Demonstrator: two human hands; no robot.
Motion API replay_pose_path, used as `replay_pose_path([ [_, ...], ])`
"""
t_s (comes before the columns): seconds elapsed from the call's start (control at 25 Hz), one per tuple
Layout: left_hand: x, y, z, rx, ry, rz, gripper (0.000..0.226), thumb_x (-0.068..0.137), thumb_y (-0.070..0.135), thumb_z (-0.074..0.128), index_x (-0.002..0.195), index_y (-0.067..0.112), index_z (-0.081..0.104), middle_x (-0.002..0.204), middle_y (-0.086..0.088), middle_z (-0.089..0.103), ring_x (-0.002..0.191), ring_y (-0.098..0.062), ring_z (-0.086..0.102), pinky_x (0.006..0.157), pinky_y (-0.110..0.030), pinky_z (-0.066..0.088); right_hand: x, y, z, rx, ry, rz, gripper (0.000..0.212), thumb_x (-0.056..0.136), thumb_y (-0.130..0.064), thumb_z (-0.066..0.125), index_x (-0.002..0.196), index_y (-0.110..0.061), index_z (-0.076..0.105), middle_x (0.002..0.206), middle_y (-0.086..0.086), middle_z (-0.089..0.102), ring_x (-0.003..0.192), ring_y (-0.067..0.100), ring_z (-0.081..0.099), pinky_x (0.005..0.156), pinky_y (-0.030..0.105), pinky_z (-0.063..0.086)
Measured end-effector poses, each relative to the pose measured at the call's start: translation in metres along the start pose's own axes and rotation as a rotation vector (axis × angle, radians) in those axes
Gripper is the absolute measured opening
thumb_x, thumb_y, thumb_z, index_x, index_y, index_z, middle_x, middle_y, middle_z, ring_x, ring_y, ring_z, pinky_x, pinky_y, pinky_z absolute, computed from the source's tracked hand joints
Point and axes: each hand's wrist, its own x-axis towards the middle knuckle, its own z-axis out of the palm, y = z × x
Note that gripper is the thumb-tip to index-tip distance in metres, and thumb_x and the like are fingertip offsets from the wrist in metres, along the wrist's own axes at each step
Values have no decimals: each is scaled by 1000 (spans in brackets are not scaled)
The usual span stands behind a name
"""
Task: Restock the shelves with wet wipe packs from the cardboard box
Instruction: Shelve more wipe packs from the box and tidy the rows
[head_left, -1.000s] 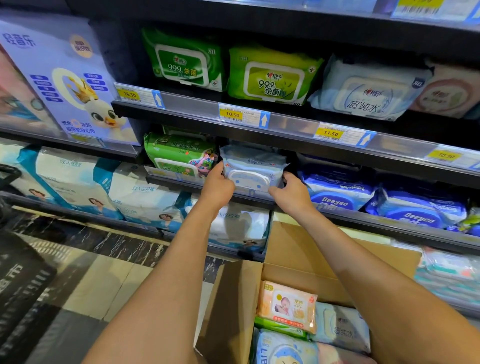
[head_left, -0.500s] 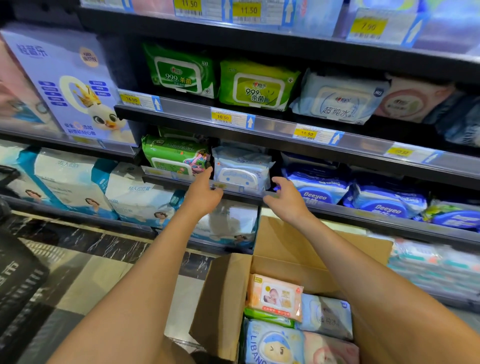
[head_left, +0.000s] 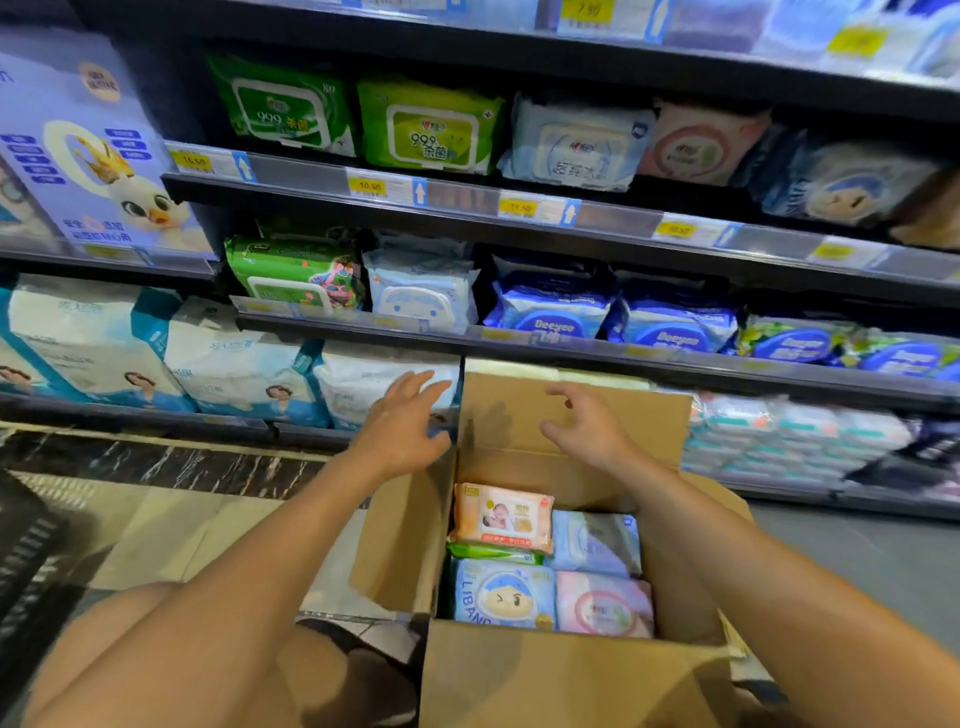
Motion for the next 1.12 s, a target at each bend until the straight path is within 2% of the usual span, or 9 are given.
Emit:
replay_pose_path([
  [0.12, -12, 23, 29, 81, -76, 116, 78, 91, 37, 67, 160, 30, 31, 170, -1, 23, 158, -25, 12, 127, -49, 20, -26, 34, 4, -19, -44, 52, 57, 89, -24, 74, 142, -20, 53, 147, 6, 50, 133, 24, 50, 108, 32, 40],
  [0.24, -20, 38, 63, 163, -215, 181, 79, 92, 42, 66, 161, 29, 29, 169, 2, 24, 157, -22, 15, 126, -45, 19, -47, 68, 16, -41, -123, 96, 59, 90, -23, 75, 144, -15, 52, 147, 9, 50, 136, 25, 47, 110, 29, 35],
  [0.36, -23, 44, 90, 177, -326, 150, 79, 92, 43, 66, 161, 28, 30, 167, 2, 30, 153, -22, 26, 122, -41, 26, -60, 95, 34, -25, -174, 143, 60, 88, -23, 76, 143, -11, 54, 144, 13, 52, 135, 27, 48, 110, 29, 35],
  [0.48, -24, 45, 113, 246, -442, 118, 80, 90, 42, 69, 159, 25, 33, 161, -1, 39, 145, -24, 39, 116, -39, 34, -71, 116, 58, 1, -247, 189, 60, 86, -24, 77, 142, -14, 56, 140, 10, 55, 133, 27, 50, 108, 30, 38],
  [0.64, -24, 38, 155, 332, -634, 91, 80, 92, 36, 70, 160, 21, 31, 155, -9, 44, 136, -30, 49, 108, -43, 47, -74, 139, 86, 71, -306, 246, 63, 89, -27, 75, 146, -19, 49, 151, 6, 45, 139, 25, 44, 115, 36, 36],
  [0.76, -24, 33, 185, 353, -725, 59, 88, 91, 38, 73, 162, 17, 24, 159, -9, 38, 141, -31, 44, 111, -44, 45, -71, 151, 98, 75, -350, 262, 64, 91, -27, 74, 148, -18, 47, 154, 7, 43, 142, 26, 41, 118, 37, 34],
  [0.92, -22, 28, 221, 344, -807, -16, 96, 87, 43, 79, 159, 12, 25, 160, -12, 37, 146, -30, 38, 114, -45, 43, -71, 166, 109, 81, -363, 312, 65, 89, -33, 74, 147, -21, 48, 151, 9, 45, 139, 27, 44, 113, 40, 39],
  [1.04, -20, 23, 238, 366, -862, -52, 109, 85, 55, 77, 163, 12, 14, 165, -12, 28, 151, -33, 30, 117, -47, 40, -71, 177, 112, 69, -363, 321, 64, 91, -34, 73, 147, -18, 47, 152, 10, 45, 141, 27, 42, 115, 38, 36],
  [1.12, -17, 18, 248, 353, -882, -91, 115, 85, 56, 78, 165, 14, 6, 167, -14, 23, 152, -37, 26, 119, -49, 37, -71, 184, 111, 59, -361, 323, 64, 93, -33, 72, 149, -16, 46, 153, 10, 45, 142, 27, 42, 116, 37, 35],
])
